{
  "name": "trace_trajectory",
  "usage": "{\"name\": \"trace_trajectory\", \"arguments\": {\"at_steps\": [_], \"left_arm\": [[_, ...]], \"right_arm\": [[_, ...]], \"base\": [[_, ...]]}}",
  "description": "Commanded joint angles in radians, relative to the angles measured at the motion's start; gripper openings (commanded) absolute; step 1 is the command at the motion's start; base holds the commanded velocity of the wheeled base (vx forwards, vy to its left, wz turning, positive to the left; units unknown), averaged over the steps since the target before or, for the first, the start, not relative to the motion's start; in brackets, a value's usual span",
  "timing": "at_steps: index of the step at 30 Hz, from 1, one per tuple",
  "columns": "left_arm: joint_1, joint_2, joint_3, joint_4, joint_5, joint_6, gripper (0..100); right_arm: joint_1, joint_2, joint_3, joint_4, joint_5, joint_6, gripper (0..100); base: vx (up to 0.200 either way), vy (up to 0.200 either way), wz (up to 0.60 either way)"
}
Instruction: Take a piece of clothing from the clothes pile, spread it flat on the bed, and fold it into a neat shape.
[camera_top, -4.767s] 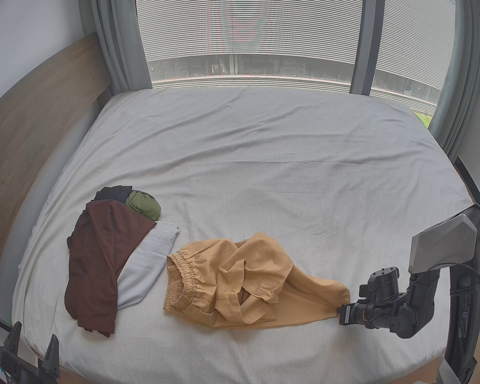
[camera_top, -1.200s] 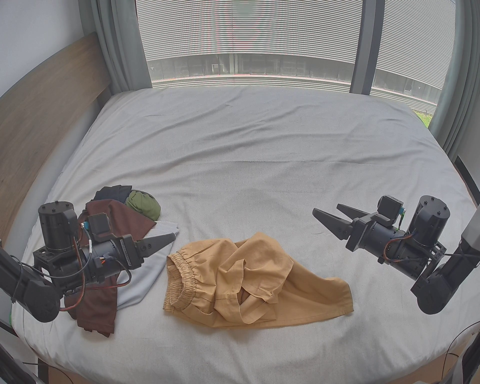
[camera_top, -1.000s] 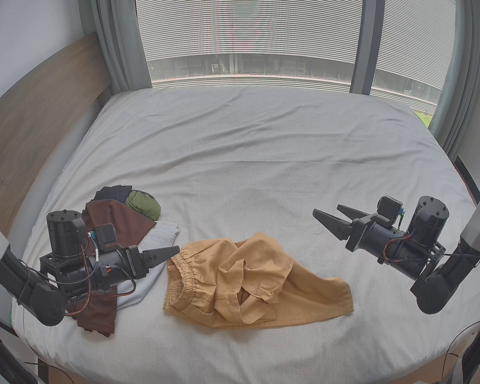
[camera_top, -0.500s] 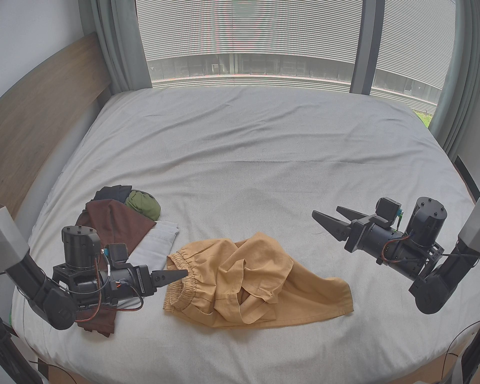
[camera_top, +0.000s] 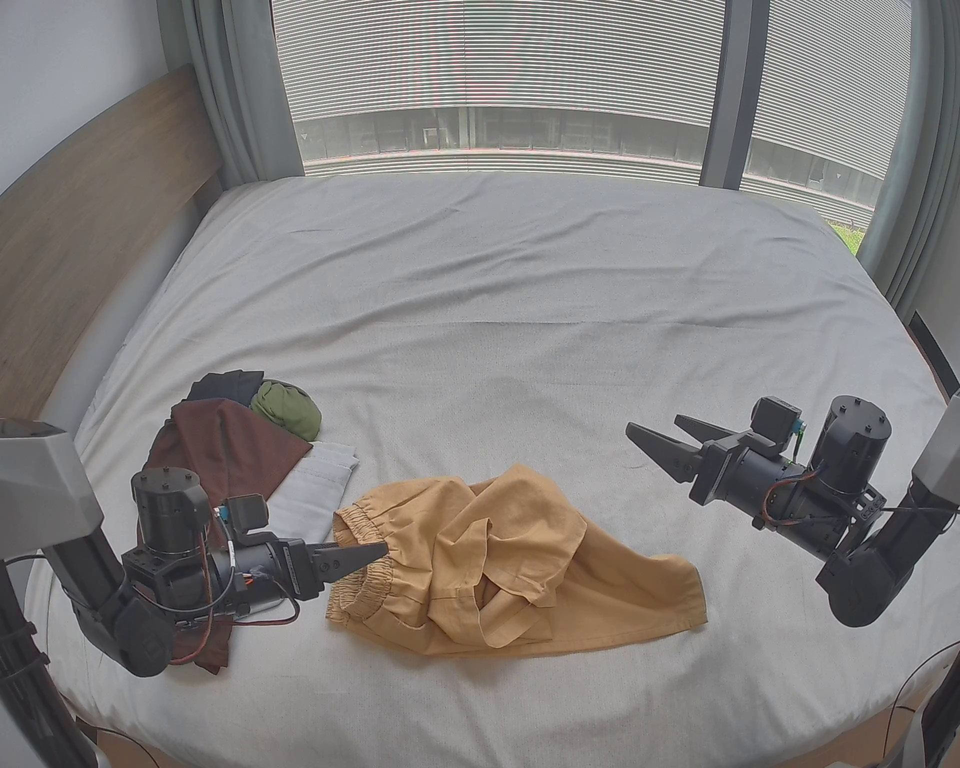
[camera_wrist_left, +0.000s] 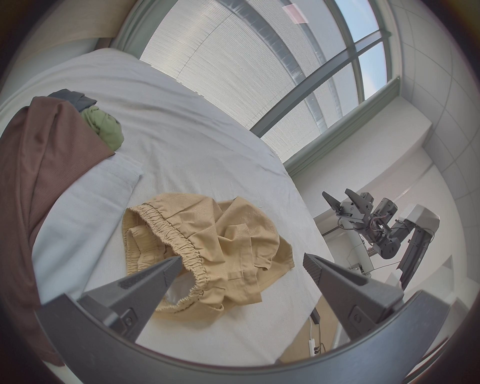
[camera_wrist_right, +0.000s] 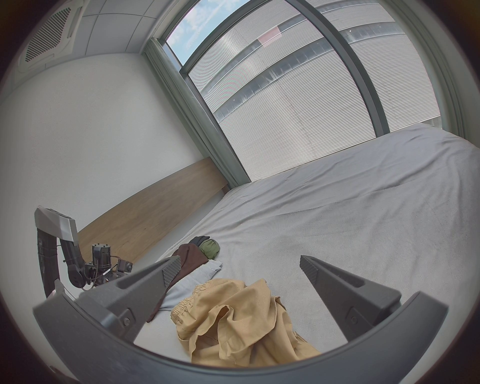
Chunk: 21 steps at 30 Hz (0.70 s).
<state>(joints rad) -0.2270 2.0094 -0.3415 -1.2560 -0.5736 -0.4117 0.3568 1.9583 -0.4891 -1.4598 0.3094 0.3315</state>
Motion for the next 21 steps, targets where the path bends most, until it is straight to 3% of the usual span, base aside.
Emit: {"name": "trace_trajectory", "arguments": {"at_steps": [1, 4, 21], "left_arm": [[0.000, 0.197, 0.056, -0.177, -0.003, 0.025, 100], [-0.002, 0.262, 0.067, -0.261, 0.000, 0.028, 100], [-0.023, 0.327, 0.038, -0.284, -0.003, 0.025, 100]], "right_arm": [[-0.001, 0.024, 0.000, -0.024, -0.001, 0.000, 100], [-0.001, 0.036, 0.000, -0.037, -0.001, 0.000, 100], [-0.002, 0.056, 0.000, -0.040, -0.001, 0.000, 100]], "base": [[0.000, 0.000, 0.00], [0.000, 0.000, 0.00], [0.000, 0.000, 0.00]]}}
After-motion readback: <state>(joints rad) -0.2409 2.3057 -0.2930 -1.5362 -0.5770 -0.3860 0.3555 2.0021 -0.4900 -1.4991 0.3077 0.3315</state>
